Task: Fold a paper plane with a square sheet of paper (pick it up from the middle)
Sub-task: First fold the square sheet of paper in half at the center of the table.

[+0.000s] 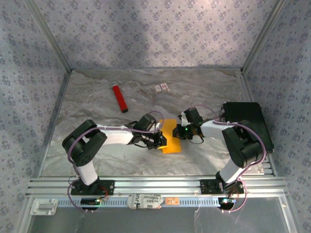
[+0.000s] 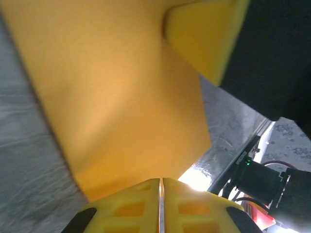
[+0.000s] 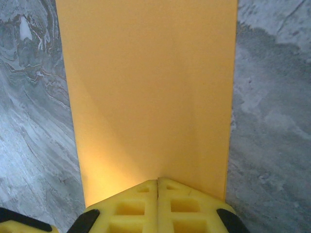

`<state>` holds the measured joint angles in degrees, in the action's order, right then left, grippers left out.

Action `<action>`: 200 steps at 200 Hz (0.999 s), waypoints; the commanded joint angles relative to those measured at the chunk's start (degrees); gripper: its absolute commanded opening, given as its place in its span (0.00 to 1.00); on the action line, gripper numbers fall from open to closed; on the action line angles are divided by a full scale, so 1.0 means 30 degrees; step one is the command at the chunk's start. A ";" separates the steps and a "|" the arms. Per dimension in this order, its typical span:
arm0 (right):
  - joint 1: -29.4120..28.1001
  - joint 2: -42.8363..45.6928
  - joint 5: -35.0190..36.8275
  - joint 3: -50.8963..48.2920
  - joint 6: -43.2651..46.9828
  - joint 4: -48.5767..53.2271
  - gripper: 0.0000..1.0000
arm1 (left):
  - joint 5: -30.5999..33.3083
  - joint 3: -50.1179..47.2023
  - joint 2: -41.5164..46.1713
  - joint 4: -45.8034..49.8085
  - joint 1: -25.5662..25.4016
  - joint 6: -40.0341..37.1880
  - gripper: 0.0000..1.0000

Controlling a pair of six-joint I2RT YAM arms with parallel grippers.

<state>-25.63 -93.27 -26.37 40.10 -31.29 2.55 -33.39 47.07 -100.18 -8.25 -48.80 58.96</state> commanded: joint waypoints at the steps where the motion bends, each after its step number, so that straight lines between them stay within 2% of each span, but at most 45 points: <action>1: 0.0076 -0.0398 0.1203 -0.0814 -0.0205 0.1817 0.00 | 0.0259 -0.0272 -0.0320 -0.0939 -0.0315 0.0738 0.09; 51: 0.0100 -0.0373 0.1204 -0.0891 -0.0147 0.1809 0.00 | 0.0287 -0.1766 -0.1059 -0.0662 -0.0492 0.0118 0.08; 97: 0.0125 -0.0257 0.1232 -0.0928 -0.0147 0.1879 0.00 | 0.0361 -0.2929 -0.0353 0.0098 -0.1083 -0.0567 0.08; 135: 0.0175 -0.0205 0.1232 -0.0827 -0.0117 0.2002 0.00 | 0.0733 -0.3092 0.0169 0.0861 -0.1369 -0.1084 0.08; 172: 0.0167 -0.0075 0.1239 -0.0852 -0.0092 0.2161 0.00 | 0.1525 -0.2473 0.0868 0.2918 -0.1452 -0.1955 0.06; 200: 0.0194 0.0007 0.1257 -0.0856 -0.0102 0.2189 0.00 | 0.2013 -0.2063 0.2307 0.2551 -0.1405 -0.1748 0.07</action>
<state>-25.58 -92.77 -26.35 39.59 -31.66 2.42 -29.15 40.03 -96.82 -6.24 -52.60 54.68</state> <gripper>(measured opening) 0.052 0.066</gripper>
